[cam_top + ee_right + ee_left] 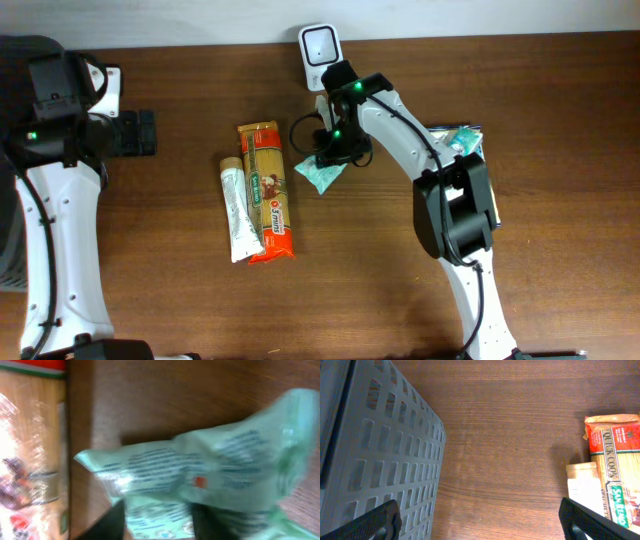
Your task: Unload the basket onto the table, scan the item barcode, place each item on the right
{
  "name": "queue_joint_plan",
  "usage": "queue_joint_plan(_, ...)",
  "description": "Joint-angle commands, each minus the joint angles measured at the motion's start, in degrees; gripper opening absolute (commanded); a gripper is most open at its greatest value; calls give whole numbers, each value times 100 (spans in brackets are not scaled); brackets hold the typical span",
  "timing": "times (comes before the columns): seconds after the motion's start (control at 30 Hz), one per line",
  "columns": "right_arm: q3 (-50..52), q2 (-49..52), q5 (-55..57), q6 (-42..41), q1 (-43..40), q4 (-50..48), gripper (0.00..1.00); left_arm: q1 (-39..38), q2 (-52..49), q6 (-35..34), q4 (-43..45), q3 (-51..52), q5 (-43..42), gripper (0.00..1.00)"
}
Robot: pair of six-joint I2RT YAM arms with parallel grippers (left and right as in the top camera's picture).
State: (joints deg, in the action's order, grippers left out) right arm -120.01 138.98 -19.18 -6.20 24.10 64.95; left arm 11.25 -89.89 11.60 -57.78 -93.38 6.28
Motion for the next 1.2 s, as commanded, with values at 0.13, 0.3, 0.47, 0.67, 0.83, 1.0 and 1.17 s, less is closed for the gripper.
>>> queue_joint_plan(0.13,-1676,76,310,442,-181,1720,54,28,66,72,4,-83,17,99)
queue_joint_plan(0.3,-2662,114,1038,1386,-514,1377,81,28,66,72,7,-83,17,99)
queue_joint_plan(0.47,-2415,710,-560,3003,-990,1281,84,28,66,72,7,-83,17,99)
queue_joint_plan(0.67,-2400,1255,-802,3101,-1073,1377,83,28,66,72,7,-83,17,99)
queue_joint_plan(0.83,-2186,1329,-874,3080,-1067,1856,56,28,66,72,7,-83,17,99)
queue_joint_plan(1.0,-2177,1329,-1207,3077,-1056,2723,45,28,66,72,7,-83,17,99)
queue_joint_plan(1.17,-2341,1298,-1259,3082,-1078,3062,43,28,66,72,7,-83,17,99)
